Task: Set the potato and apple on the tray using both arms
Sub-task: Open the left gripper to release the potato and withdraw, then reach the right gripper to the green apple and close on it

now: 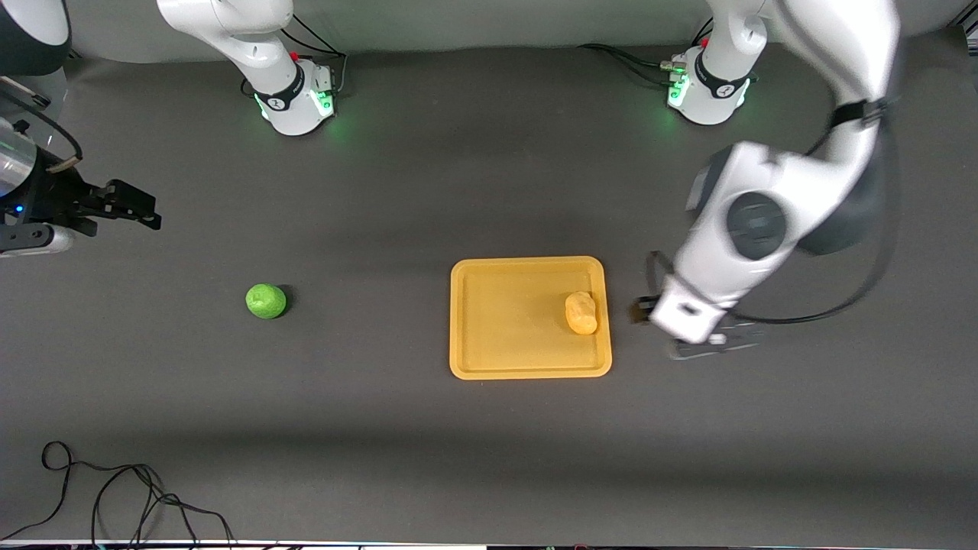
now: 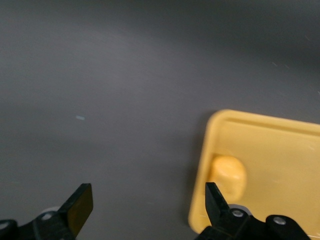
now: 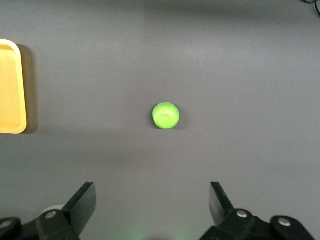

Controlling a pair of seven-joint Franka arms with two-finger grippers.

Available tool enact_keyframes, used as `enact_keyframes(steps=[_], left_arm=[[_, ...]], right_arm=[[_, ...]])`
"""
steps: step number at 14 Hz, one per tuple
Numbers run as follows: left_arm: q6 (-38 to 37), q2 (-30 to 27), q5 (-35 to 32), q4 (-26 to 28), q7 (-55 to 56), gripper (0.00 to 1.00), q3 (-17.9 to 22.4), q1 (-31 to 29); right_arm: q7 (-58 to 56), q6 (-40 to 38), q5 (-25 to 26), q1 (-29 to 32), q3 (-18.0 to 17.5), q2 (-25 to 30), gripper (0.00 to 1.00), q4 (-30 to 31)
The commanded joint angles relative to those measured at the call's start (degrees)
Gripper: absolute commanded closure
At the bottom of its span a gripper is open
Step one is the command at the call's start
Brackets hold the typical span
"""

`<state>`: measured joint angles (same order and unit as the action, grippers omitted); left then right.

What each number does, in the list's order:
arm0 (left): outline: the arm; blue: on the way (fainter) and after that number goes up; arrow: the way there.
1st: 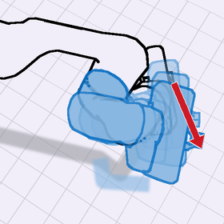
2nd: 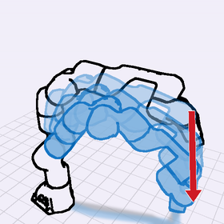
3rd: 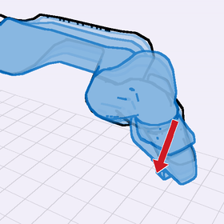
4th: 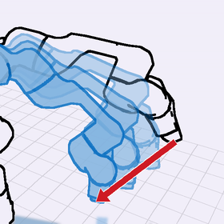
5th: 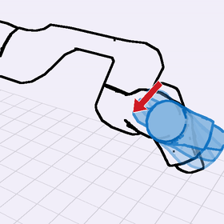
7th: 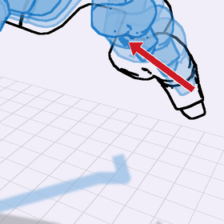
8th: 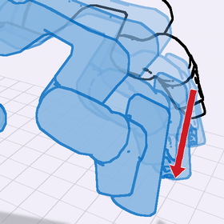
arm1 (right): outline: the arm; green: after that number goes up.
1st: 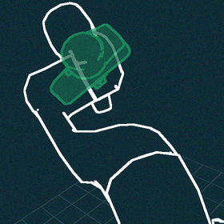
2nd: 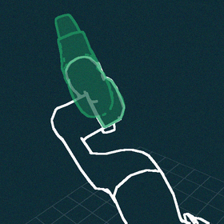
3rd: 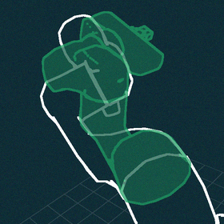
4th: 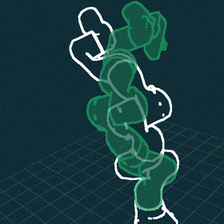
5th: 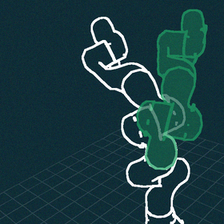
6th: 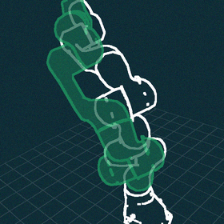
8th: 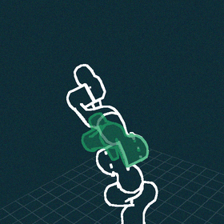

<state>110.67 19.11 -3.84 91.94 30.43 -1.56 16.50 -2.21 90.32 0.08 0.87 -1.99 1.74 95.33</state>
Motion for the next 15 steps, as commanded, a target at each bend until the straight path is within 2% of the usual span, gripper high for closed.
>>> enact_keyframes(steps=[1,3,5,8,13,15], left_arm=[[-0.1,-6.9,-1.7,6.7,-8.9,0.00,-0.4,-6.3],[0.0,-11.9,-1.7,11.1,-15.6,0.00,-0.4,-10.2],[-0.4,-14.9,-1.7,12.6,-17.2,0.00,-0.4,-12.8],[-3.0,-16.1,-1.3,11.3,-19.6,0.00,-0.4,-14.7],[-8.9,-16.4,0.1,6.7,-20.4,0.00,-0.4,-15.6],[-8.9,-16.4,3.2,6.1,-26.4,0.00,-0.3,-16.0]], right_arm=[[0.6,4.9,-0.3,0.0,0.1,4.2,0.00,8.2],[0.6,7.2,-0.3,0.0,0.1,3.6,0.00,11.1],[0.6,12.2,-0.9,0.0,0.3,3.0,0.00,15.3],[0.6,20.1,-2.8,0.0,0.4,0.7,0.00,20.8],[0.6,34.6,-2.8,0.1,0.5,-11.2,0.00,22.5],[0.5,42.8,-2.8,0.1,0.5,-14.4,0.00,25.6]])
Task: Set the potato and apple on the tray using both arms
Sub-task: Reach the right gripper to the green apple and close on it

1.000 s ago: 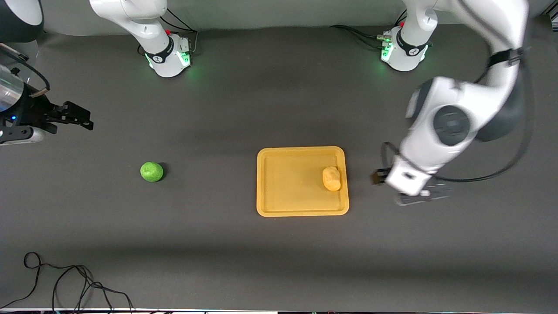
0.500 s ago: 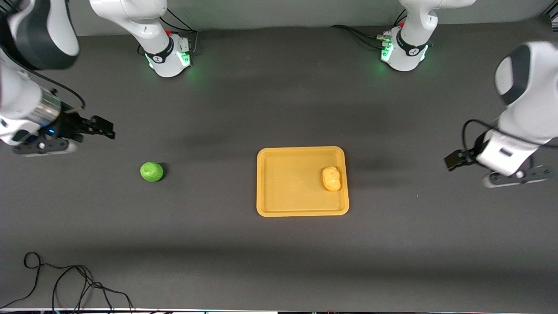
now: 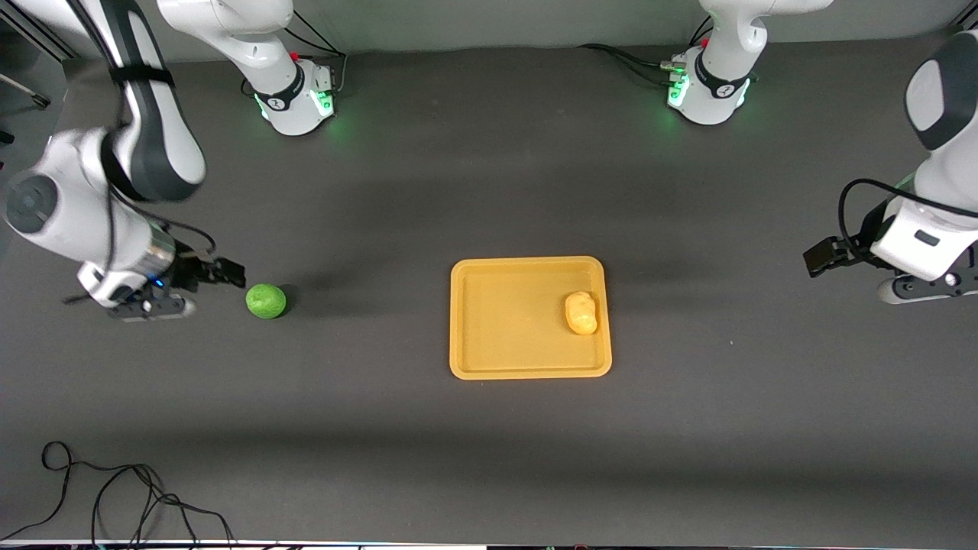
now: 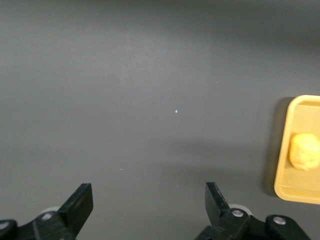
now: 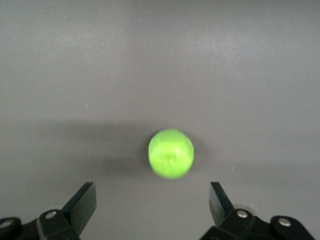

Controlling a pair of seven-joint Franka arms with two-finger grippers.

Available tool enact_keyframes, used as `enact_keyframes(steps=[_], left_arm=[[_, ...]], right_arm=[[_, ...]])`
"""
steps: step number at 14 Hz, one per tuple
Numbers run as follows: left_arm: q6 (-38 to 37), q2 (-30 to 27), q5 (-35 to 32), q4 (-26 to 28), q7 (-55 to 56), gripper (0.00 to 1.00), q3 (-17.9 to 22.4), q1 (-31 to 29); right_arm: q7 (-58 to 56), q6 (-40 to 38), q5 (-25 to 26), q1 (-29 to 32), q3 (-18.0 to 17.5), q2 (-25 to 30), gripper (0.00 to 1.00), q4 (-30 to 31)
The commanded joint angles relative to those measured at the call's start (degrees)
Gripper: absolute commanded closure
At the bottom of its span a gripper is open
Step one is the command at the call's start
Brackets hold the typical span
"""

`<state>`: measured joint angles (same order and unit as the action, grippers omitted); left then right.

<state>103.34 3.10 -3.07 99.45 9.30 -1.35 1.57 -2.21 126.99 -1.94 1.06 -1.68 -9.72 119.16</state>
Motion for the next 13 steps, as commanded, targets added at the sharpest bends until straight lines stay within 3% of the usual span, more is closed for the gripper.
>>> enact_keyframes(steps=[1,3,7,11,12,13], left_arm=[[-1.9,-0.5,2.6,-1.5,-6.7,0.00,-0.5,-1.0],[-4.4,-0.3,2.8,-3.9,-7.0,0.00,-0.6,-1.0],[-8.9,0.3,6.6,-7.4,-7.5,0.00,-0.6,-3.1],[-9.1,0.2,6.0,-7.1,-7.2,0.00,-0.6,-3.0],[-9.1,0.2,5.9,-7.1,-7.2,0.00,-0.6,-3.0],[-9.0,0.2,5.7,-7.1,-7.2,0.00,-0.6,-3.0]], right_arm=[[0.6,11.6,-0.8,-0.1,0.2,-3.7,0.00,4.5],[0.6,18.4,-0.8,0.0,0.2,-6.3,0.00,7.0],[0.5,23.8,-0.8,0.4,0.5,-10.2,0.00,9.4],[0.5,23.7,-0.8,0.4,0.5,-12.3,0.00,10.5],[0.5,23.6,-0.8,0.3,0.5,-12.2,0.07,10.5],[0.5,23.5,-0.8,0.3,0.5,-12.1,0.31,10.5]])
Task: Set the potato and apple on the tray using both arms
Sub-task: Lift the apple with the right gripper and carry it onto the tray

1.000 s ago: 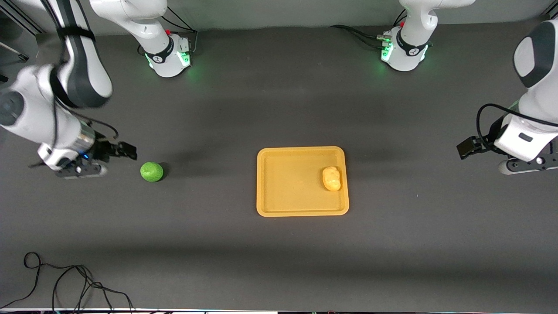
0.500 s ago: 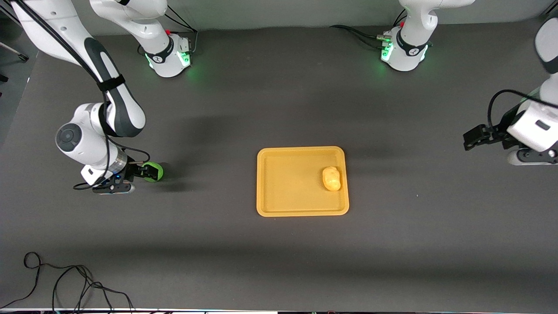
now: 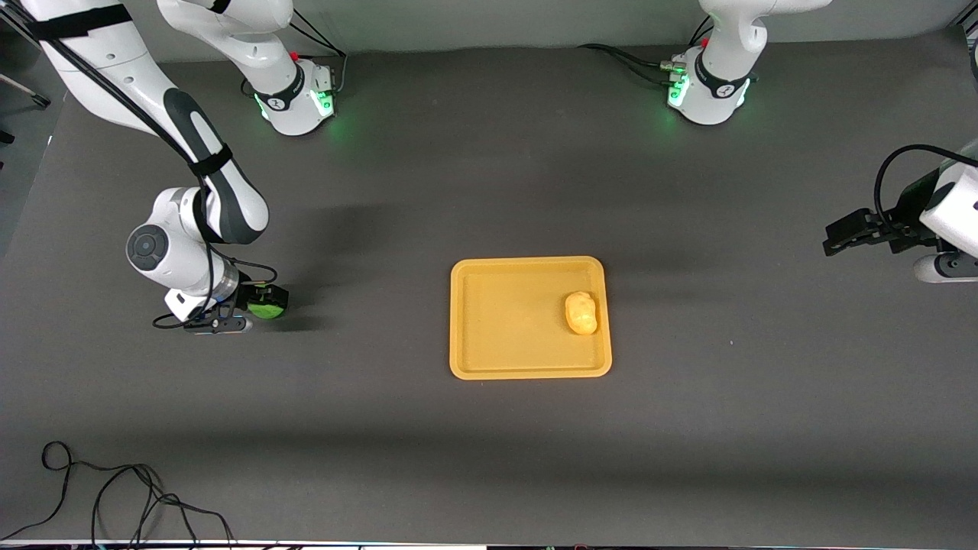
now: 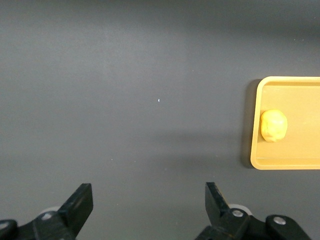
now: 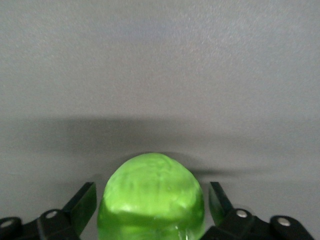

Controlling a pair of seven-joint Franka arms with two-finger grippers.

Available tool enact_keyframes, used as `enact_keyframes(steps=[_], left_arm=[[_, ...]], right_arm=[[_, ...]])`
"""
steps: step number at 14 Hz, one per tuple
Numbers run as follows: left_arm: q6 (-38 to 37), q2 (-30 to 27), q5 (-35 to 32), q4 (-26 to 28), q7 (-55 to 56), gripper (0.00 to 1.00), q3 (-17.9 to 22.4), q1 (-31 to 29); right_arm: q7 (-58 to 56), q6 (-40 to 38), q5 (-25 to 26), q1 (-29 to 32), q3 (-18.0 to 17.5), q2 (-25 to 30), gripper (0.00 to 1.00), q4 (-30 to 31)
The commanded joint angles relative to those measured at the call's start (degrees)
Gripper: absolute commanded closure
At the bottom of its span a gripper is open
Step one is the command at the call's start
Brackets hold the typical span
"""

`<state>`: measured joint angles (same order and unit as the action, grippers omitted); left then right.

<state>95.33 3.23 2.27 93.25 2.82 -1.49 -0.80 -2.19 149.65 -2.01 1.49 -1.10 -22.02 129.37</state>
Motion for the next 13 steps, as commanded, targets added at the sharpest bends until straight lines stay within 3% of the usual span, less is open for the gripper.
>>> enact_keyframes(steps=[1,2,5,9,13], left_arm=[[-1.0,0.1,-0.1,-0.9,-0.8,0.00,-0.4,-0.6],[-1.2,0.1,-0.2,-0.8,-0.8,0.00,-0.4,-0.5],[-1.2,-0.3,-0.4,-0.4,-1.0,0.00,-0.4,-0.5],[-1.2,-0.3,-1.3,-0.5,-1.1,0.00,-0.5,-0.6],[-0.6,-0.1,-1.2,-0.6,-1.0,0.00,-0.4,-0.7]], right_arm=[[0.3,0.6,-0.7,0.0,0.0,0.1,0.48,0.3],[-0.1,-0.3,-0.7,0.2,0.0,0.2,0.57,-0.1],[-0.7,-5.2,-0.7,0.1,1.0,3.5,0.58,-4.1],[0.6,-30.1,-0.7,-0.6,0.6,5.1,0.58,-22.4],[10.7,-38.5,-0.1,-9.3,0.6,3.3,0.58,-36.4]])
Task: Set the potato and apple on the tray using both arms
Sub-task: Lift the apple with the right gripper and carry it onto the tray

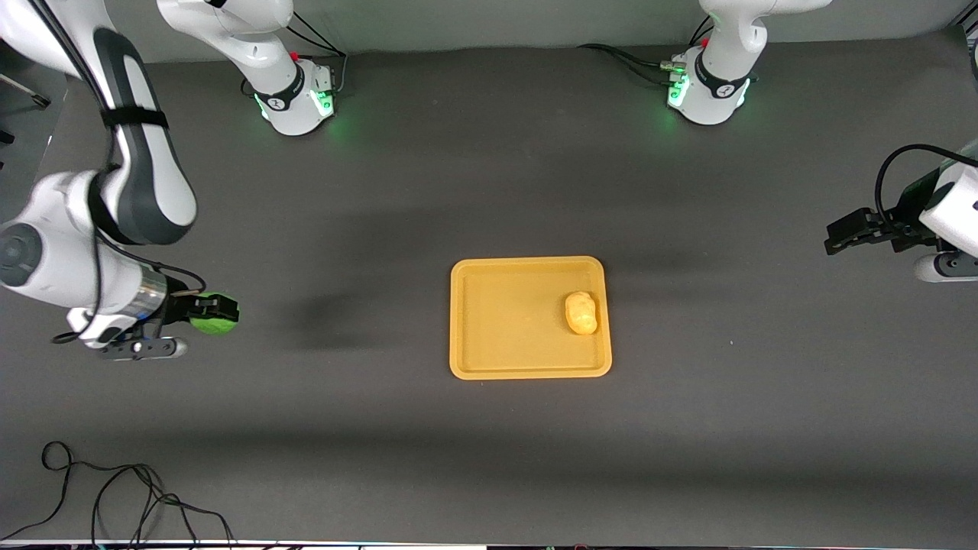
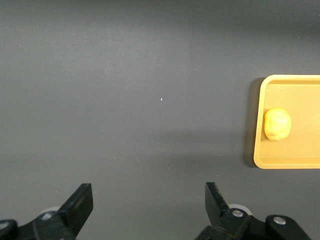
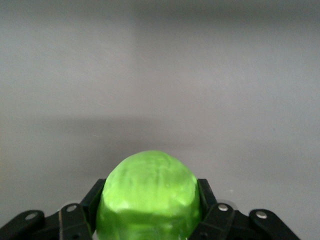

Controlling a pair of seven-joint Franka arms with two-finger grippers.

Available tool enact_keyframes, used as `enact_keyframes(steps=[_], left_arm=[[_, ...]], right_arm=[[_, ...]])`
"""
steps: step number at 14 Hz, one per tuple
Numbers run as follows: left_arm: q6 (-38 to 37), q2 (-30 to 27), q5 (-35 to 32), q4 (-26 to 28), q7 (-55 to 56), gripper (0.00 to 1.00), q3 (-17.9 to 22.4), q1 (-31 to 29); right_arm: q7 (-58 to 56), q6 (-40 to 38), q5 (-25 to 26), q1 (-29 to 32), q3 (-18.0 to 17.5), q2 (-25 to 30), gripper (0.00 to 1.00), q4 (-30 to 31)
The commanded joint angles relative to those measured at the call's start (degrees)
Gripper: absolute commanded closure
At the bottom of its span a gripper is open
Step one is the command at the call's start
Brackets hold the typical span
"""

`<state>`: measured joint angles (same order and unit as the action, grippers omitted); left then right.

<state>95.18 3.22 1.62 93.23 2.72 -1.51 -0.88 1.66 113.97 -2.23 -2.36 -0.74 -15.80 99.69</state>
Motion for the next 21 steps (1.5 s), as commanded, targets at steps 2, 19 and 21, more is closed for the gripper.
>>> enact_keyframes(steps=[2,19,21], left_arm=[[-0.3,-0.1,-0.6,-0.7,-0.9,0.00,-0.3,-0.6],[-0.5,0.0,-0.7,-0.9,0.4,0.00,-0.6,-0.3],[-0.3,0.1,-0.7,-0.9,0.6,0.00,-0.6,-0.1]], right_arm=[[17.1,-4.0,0.2,-12.5,0.2,-6.5,0.58,-13.1],[56.1,12.9,7.9,-40.9,0.7,-49.1,0.65,-46.8],[56.2,12.9,7.9,-40.9,0.4,-49.1,0.65,-46.8]])
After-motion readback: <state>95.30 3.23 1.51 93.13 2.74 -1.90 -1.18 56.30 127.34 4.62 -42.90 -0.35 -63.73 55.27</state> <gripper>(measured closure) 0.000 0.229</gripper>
